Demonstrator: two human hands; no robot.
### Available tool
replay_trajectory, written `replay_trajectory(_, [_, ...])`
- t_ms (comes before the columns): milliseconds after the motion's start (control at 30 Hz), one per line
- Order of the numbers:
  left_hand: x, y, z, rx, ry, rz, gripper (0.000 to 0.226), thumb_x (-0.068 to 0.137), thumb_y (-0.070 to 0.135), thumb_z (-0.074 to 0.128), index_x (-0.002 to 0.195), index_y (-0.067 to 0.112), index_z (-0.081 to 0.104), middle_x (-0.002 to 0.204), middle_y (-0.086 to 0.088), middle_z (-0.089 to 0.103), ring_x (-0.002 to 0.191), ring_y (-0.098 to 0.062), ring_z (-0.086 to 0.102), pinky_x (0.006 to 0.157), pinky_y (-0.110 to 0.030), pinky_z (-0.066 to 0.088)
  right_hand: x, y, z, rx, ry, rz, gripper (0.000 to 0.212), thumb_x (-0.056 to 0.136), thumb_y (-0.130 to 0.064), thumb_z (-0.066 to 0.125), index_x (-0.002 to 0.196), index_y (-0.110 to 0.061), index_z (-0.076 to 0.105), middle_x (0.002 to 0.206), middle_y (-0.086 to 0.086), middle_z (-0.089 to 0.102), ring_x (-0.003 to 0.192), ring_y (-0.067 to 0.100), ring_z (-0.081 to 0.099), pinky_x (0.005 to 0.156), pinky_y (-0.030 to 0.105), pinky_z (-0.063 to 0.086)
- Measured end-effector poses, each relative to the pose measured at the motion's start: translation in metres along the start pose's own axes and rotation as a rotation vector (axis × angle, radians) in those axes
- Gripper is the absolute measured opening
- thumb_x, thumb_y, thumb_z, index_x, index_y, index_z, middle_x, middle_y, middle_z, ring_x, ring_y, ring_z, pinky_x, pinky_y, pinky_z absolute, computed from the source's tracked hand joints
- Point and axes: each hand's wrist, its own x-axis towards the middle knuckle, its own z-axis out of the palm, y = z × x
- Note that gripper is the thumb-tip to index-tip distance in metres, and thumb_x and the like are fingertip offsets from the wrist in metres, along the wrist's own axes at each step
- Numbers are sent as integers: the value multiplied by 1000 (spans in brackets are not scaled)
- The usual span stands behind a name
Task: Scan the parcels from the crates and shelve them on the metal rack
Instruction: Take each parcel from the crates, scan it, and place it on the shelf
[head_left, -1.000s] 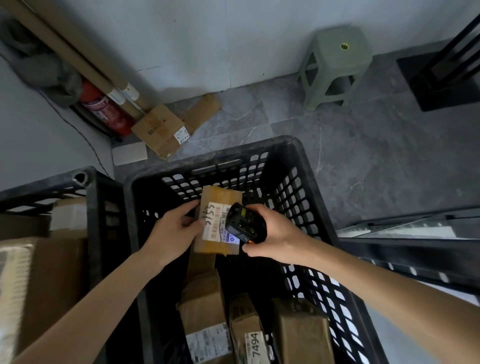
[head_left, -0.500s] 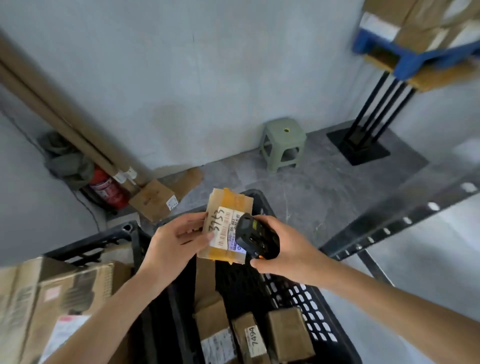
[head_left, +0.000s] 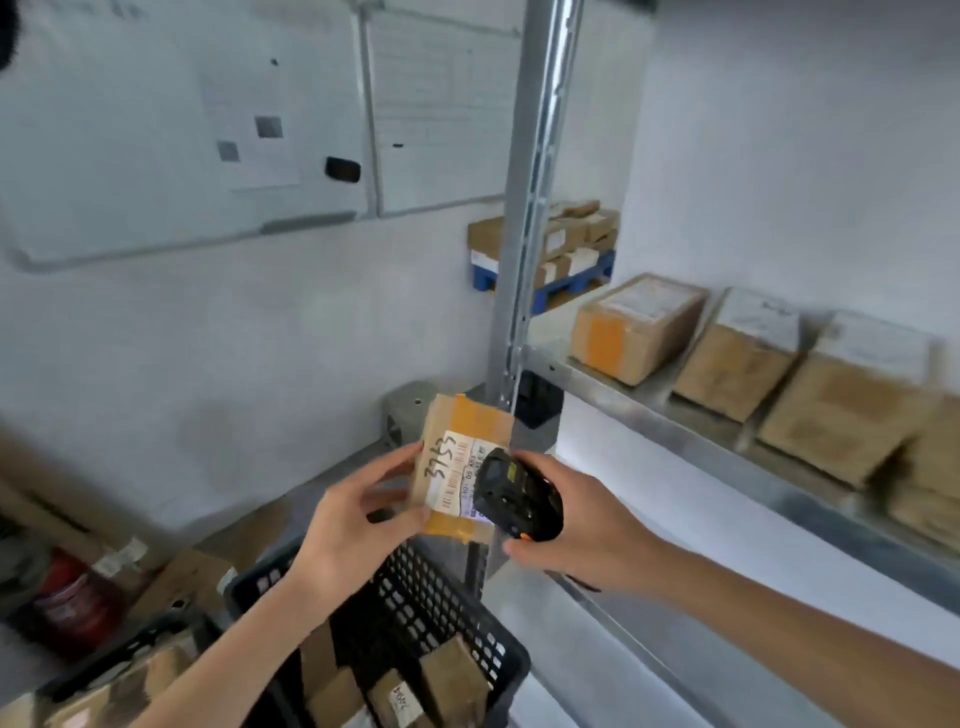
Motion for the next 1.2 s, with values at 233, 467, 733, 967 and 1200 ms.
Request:
replay_trajectory(233, [-52, 116, 101, -70, -112, 209, 59, 81, 4, 81, 130, 32, 65, 124, 13, 72, 113, -16, 70, 98, -46, 56, -155, -23, -104, -121, 240, -45, 69, 77, -24, 83, 133, -48, 52, 120, -26, 66, 108, 1, 65, 85, 27, 56])
replay_trajectory(467, [-149, 211, 245, -142, -243, 339, 57, 79, 9, 84, 125, 38, 64, 115, 19, 74, 105, -10, 72, 87, -32, 61, -358, -11, -179, -263, 427, 59, 75, 74, -36, 83, 139, -47, 46, 126, -25, 63, 112, -1, 61, 93, 27, 54])
replay_trajectory(733, [-298, 308, 399, -241, -498, 458, 66, 79, 18, 83, 136, 41, 60, 113, 20, 74, 104, -8, 72, 80, -23, 60, -607, 5, -240, -433, 606, 255, 84, 71, -45, 81, 145, -44, 41, 127, -20, 62, 110, 3, 60, 93, 29, 54])
replay_trajectory(967, [-391, 383, 508, -367, -798, 502, 72, 80, 5, 82, 140, 35, 57, 120, 8, 74, 113, -14, 69, 89, -28, 58, -771, 1, -272, -530, 758, 414, 83, 71, -47, 81, 143, -44, 41, 122, -22, 63, 104, 3, 61, 87, 28, 56])
replay_trajectory(1200, [-440, 434, 593, -378, -906, 582, 70, 75, 10, 88, 131, 44, 62, 107, 18, 75, 102, -4, 71, 78, -19, 59, -878, -6, -296, -626, 812, 558, 84, 79, -47, 83, 148, -45, 35, 132, -22, 54, 105, -1, 53, 89, 13, 49])
